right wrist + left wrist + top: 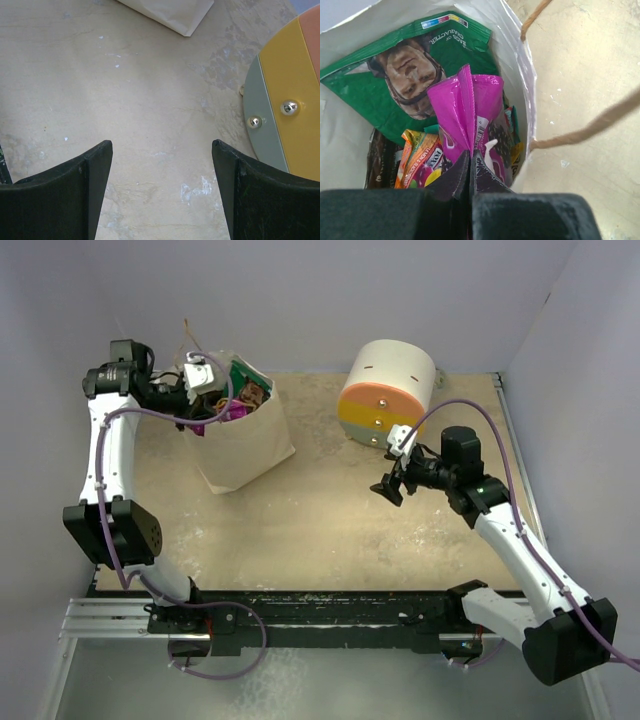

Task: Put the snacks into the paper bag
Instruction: Place the snack in the paper bag.

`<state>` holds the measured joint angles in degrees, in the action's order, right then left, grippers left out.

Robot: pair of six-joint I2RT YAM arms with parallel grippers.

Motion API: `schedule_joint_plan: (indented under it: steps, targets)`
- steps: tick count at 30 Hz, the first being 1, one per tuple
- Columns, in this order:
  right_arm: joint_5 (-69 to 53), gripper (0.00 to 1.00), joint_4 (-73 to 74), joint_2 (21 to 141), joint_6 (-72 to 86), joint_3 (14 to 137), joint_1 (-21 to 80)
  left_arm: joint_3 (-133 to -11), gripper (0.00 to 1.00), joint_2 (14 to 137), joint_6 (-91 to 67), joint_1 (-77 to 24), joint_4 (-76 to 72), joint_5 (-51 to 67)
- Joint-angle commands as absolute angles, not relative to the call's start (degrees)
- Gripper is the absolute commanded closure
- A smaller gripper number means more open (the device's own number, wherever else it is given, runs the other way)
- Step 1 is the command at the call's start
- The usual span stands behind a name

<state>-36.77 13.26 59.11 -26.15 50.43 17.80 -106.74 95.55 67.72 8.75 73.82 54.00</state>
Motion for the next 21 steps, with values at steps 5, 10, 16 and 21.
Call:
schedule_joint_plan:
  steps: [5,10,16,21]
  targets:
    - [-36.03,0.18,10.7,58.78,-26.79,50.38,17.23,-103.12,1.0,93.43,54.32,6.78,61.57,54.96]
    - [-35.95,0.17,9.93,59.15,-26.8,50.36,17.14,-101.51,0.95,93.29,49.64,6.35,58.03,52.53]
    - [-35.86,0.17,9.76,59.0,-26.82,50.19,17.14,-102.79,0.87,95.92,48.06,3.85,60.9,47.09]
    - [-35.86,0.17,9.59,58.8,-26.81,49.97,17.14,-105.95,0.82,98.35,46.98,3.6,64.97,45.69]
